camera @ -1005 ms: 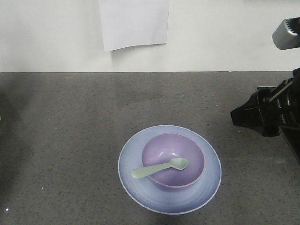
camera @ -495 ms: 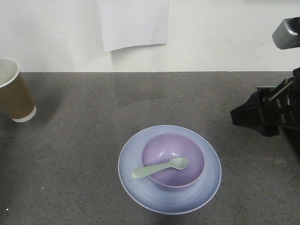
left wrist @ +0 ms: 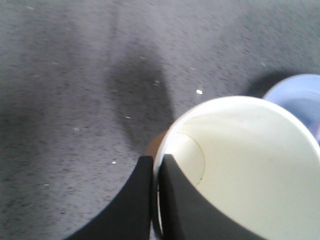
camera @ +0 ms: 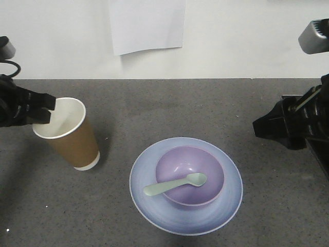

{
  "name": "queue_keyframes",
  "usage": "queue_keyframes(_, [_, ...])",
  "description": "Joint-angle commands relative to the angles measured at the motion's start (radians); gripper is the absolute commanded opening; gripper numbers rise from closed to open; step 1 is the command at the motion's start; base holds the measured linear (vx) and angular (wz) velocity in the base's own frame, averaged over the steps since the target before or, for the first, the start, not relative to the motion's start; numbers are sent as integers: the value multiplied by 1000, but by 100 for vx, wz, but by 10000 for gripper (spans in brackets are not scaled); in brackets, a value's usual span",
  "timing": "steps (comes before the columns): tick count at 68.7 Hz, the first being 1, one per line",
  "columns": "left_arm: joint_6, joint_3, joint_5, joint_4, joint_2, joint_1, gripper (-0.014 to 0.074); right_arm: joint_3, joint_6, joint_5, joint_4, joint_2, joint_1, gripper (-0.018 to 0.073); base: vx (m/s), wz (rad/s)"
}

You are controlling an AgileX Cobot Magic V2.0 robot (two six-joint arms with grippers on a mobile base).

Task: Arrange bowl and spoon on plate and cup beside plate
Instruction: 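Carry the brown paper cup with the left gripper toward the plate, then lower the brown cup onto the counter beside the plate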

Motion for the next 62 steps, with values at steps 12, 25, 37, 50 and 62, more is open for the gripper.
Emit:
queue_keyframes(12, [-4,-23,-36,-35,-31,-113,-8,-30,-6,-59,4,-13,-1,517,0,0])
queue_keyframes(25, [-6,-23,-24,-34,-31,-135,-8,-30,-6,-59,4,-13,-1,517,0,0])
queue_keyframes(37, [-6,-23,-19,-30,-29,-135,-8,-30,-6,-59,4,-13,-1,517,0,0])
queue_keyframes(50, [-6,8,-27,-34,-10,-135,-8,-30,-6,-59,4,-13,-1,517,0,0])
queue_keyframes(62, [-5,38,-52,-38,-5,-135,-8,-30,-6,-61,4,-13,-1,517,0,0])
